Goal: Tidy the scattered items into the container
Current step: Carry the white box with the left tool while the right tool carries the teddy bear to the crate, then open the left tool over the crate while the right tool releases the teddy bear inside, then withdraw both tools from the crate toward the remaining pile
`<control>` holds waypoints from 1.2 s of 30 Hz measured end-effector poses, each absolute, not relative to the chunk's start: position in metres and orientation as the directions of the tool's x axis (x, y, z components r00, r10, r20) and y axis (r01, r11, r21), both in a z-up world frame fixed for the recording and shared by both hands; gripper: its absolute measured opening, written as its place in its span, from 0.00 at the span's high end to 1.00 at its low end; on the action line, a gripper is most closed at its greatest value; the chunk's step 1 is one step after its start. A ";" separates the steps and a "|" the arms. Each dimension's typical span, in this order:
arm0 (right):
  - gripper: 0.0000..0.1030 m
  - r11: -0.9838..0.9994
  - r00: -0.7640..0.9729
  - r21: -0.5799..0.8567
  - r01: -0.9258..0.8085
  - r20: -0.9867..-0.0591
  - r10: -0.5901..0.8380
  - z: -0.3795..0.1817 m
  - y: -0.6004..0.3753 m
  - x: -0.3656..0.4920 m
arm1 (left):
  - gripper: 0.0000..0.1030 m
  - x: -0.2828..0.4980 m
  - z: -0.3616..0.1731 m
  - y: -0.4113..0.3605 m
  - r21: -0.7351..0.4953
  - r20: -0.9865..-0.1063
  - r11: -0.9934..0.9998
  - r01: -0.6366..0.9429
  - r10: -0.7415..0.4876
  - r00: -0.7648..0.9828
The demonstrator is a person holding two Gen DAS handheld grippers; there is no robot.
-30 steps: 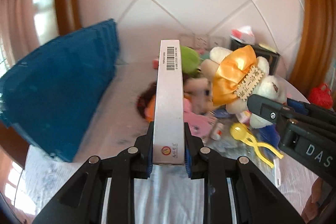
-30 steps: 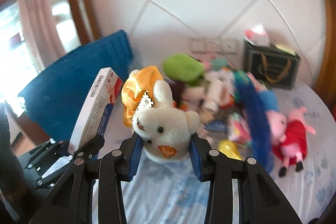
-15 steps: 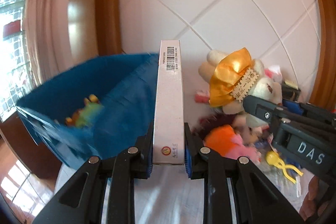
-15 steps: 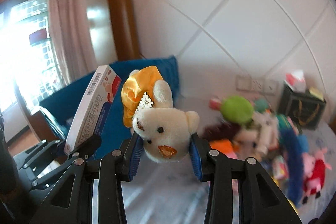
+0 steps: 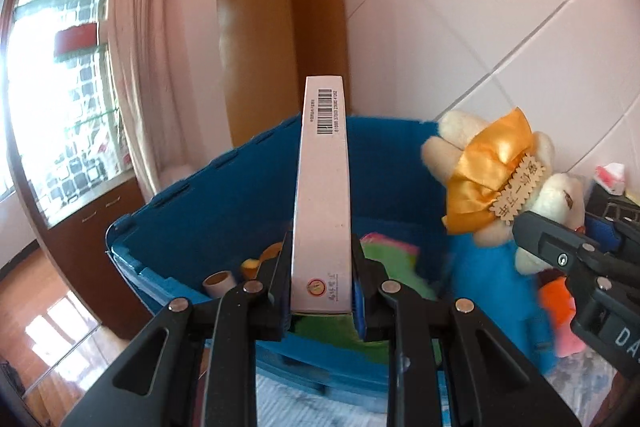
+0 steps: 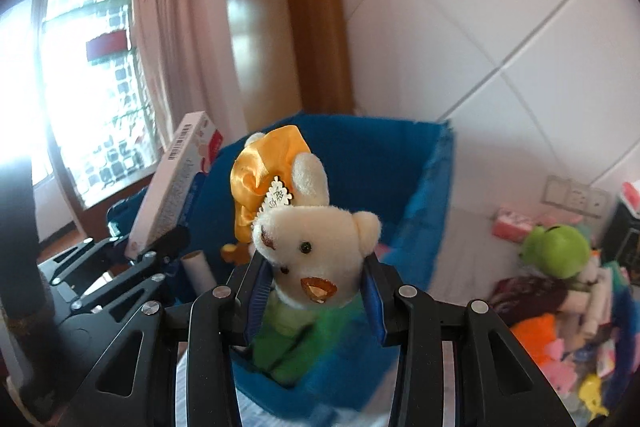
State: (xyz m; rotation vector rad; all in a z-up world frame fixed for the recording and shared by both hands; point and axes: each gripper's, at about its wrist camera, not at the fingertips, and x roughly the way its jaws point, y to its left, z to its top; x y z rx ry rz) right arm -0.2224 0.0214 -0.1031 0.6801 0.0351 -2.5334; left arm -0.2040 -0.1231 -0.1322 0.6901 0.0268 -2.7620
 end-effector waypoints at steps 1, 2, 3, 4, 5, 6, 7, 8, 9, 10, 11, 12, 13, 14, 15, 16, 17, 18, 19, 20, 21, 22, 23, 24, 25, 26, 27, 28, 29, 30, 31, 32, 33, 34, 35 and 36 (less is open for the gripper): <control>0.61 -0.870 -0.738 0.098 0.483 -0.489 -0.465 -0.106 0.012 -0.228 | 0.78 -0.209 -0.136 -0.131 0.049 -0.476 -0.957 0.287 -0.275 -0.835; 0.61 -0.871 -0.732 0.092 0.482 -0.504 -0.458 -0.110 0.003 -0.233 | 0.78 -0.213 -0.138 -0.138 0.042 -0.486 -0.956 0.290 -0.273 -0.831; 0.61 -0.872 -0.727 0.088 0.482 -0.514 -0.454 -0.112 -0.003 -0.236 | 0.78 -0.216 -0.140 -0.144 0.036 -0.491 -0.956 0.290 -0.270 -0.828; 0.61 -0.872 -0.722 0.082 0.482 -0.527 -0.449 -0.114 -0.009 -0.241 | 0.78 -0.219 -0.141 -0.149 0.032 -0.496 -0.956 0.290 -0.267 -0.826; 0.61 -0.872 -0.718 0.078 0.484 -0.534 -0.446 -0.117 -0.013 -0.244 | 0.78 -0.223 -0.143 -0.154 0.029 -0.500 -0.956 0.292 -0.266 -0.824; 0.61 -0.872 -0.716 0.074 0.484 -0.539 -0.443 -0.118 -0.017 -0.246 | 0.78 -0.226 -0.146 -0.159 0.026 -0.503 -0.955 0.295 -0.268 -0.822; 0.61 -0.873 -0.715 0.070 0.482 -0.545 -0.438 -0.119 -0.019 -0.249 | 0.78 -0.229 -0.147 -0.163 0.026 -0.509 -0.955 0.296 -0.267 -0.819; 0.61 -0.875 -0.714 0.067 0.480 -0.550 -0.434 -0.121 -0.022 -0.251 | 0.78 -0.233 -0.149 -0.167 0.022 -0.518 -0.955 0.294 -0.263 -0.814; 0.61 -0.875 -0.713 0.065 0.479 -0.552 -0.432 -0.122 -0.022 -0.252 | 0.78 -0.234 -0.150 -0.169 0.017 -0.524 -0.956 0.294 -0.259 -0.811; 0.60 -0.876 -0.713 0.063 0.478 -0.555 -0.429 -0.123 -0.024 -0.254 | 0.78 -0.236 -0.152 -0.172 0.011 -0.529 -0.955 0.297 -0.257 -0.808; 0.59 -0.876 -0.713 0.060 0.478 -0.557 -0.427 -0.123 -0.026 -0.255 | 0.76 -0.238 -0.152 -0.173 0.008 -0.533 -0.955 0.298 -0.256 -0.806; 0.58 -0.876 -0.712 0.059 0.478 -0.558 -0.427 -0.123 -0.028 -0.256 | 0.67 -0.238 -0.152 -0.174 0.004 -0.537 -0.955 0.298 -0.253 -0.804; 0.56 -0.876 -0.712 0.060 0.479 -0.558 -0.427 -0.122 -0.029 -0.256 | 0.60 -0.239 -0.153 -0.176 -0.001 -0.540 -0.955 0.298 -0.250 -0.804; 0.54 -0.878 -0.714 0.059 0.476 -0.557 -0.424 -0.122 -0.029 -0.256 | 0.41 -0.238 -0.153 -0.178 -0.004 -0.536 -0.954 0.301 -0.252 -0.805; 0.53 -0.878 -0.715 0.058 0.474 -0.557 -0.423 -0.121 -0.029 -0.256 | 0.27 -0.236 -0.152 -0.179 -0.003 -0.525 -0.951 0.310 -0.262 -0.810; 0.51 -0.880 -0.717 0.058 0.472 -0.556 -0.421 -0.121 -0.028 -0.256 | 0.26 -0.233 -0.151 -0.178 -0.001 -0.512 -0.948 0.318 -0.272 -0.815; 0.46 -0.883 -0.721 0.059 0.467 -0.553 -0.418 -0.121 -0.027 -0.255 | 0.26 -0.230 -0.150 -0.177 0.000 -0.504 -0.947 0.322 -0.278 -0.817; 0.44 -0.886 -0.725 0.058 0.460 -0.551 -0.413 -0.121 -0.026 -0.255 | 0.25 -0.229 -0.149 -0.179 -0.007 -0.506 -0.948 0.319 -0.271 -0.819; 0.36 -0.890 -0.730 0.059 0.452 -0.549 -0.407 -0.120 -0.024 -0.254 | 0.25 -0.228 -0.150 -0.183 -0.021 -0.512 -0.949 0.314 -0.260 -0.819; 0.26 -0.893 -0.733 0.063 0.446 -0.546 -0.404 -0.118 -0.023 -0.253 | 0.25 -0.226 -0.149 -0.182 -0.032 -0.516 -0.949 0.315 -0.254 -0.818; 0.20 -0.895 -0.738 0.069 0.440 -0.540 -0.404 -0.117 -0.019 -0.251 | 0.25 -0.224 -0.148 -0.183 -0.041 -0.517 -0.948 0.316 -0.251 -0.818; 0.15 -0.896 -0.742 0.075 0.437 -0.533 -0.407 -0.115 -0.015 -0.248 | 0.23 -0.222 -0.148 -0.182 -0.049 -0.516 -0.948 0.315 -0.246 -0.820; 0.14 -0.897 -0.748 0.083 0.434 -0.521 -0.410 -0.112 -0.010 -0.244 | 0.18 -0.218 -0.147 -0.179 -0.055 -0.513 -0.949 0.312 -0.241 -0.824; 0.13 -0.898 -0.756 0.088 0.430 -0.509 -0.412 -0.109 -0.005 -0.240 | 0.10 -0.214 -0.145 -0.176 -0.058 -0.509 -0.949 0.310 -0.239 -0.827; 0.05 -0.899 -0.762 0.094 0.427 -0.497 -0.414 -0.105 0.001 -0.235 | 0.05 -0.209 -0.143 -0.172 -0.057 -0.503 -0.949 0.310 -0.241 -0.830; 0.00 -0.901 -0.771 0.098 0.424 -0.484 -0.415 -0.102 0.008 -0.229 | 0.00 -0.203 -0.140 -0.167 -0.057 -0.494 -0.949 0.311 -0.243 -0.835; 0.00 -0.903 -0.780 0.099 0.418 -0.470 -0.413 -0.098 0.016 -0.223 | 0.00 -0.197 -0.136 -0.160 -0.059 -0.480 -0.949 0.309 -0.245 -0.842; 0.00 -0.906 -0.789 0.098 0.411 -0.460 -0.408 -0.095 0.024 -0.218 | 0.00 -0.191 -0.132 -0.154 -0.060 -0.468 -0.952 0.300 -0.239 -0.851; 0.00 -0.911 -0.800 0.097 0.400 -0.448 -0.399 -0.091 0.034 -0.211 | 0.00 -0.186 -0.128 -0.147 -0.061 -0.459 -0.956 0.289 -0.230 -0.858; 0.00 -0.916 -0.808 0.097 0.390 -0.441 -0.391 -0.087 0.043 -0.205 | 0.00 -0.181 -0.125 -0.140 -0.063 -0.456 -0.958 0.278 -0.220 -0.862; 0.00 -0.923 -0.819 0.096 0.374 -0.434 -0.377 -0.084 0.056 -0.197 | 0.00 -0.176 -0.122 -0.133 -0.063 -0.457 -0.961 0.269 -0.212 -0.864; 0.00 -0.929 -0.826 0.094 0.358 -0.431 -0.362 -0.080 0.067 -0.190 | 0.00 -0.172 -0.119 -0.125 -0.063 -0.462 -0.965 0.256 -0.199 -0.864; 0.00 -0.934 -0.830 0.092 0.346 -0.433 -0.351 -0.077 0.078 -0.184 | 0.00 -0.168 -0.116 -0.117 -0.065 -0.472 -0.970 0.236 -0.178 -0.863; 0.00 -0.939 -0.834 0.085 0.335 -0.438 -0.337 -0.073 0.091 -0.178 | 0.00 -0.164 -0.112 -0.108 -0.071 -0.484 -0.975 0.212 -0.152 -0.862; 0.00 -0.946 -0.838 0.068 0.317 -0.447 -0.313 -0.068 0.106 -0.170 | 0.00 -0.160 -0.108 -0.099 -0.073 -0.496 -0.978 0.195 -0.134 -0.858; 0.00 -0.956 -0.844 0.041 0.291 -0.459 -0.277 -0.063 0.120 -0.163 | 0.00 -0.156 -0.102 -0.089 -0.064 -0.507 -0.981 0.184 -0.127 -0.852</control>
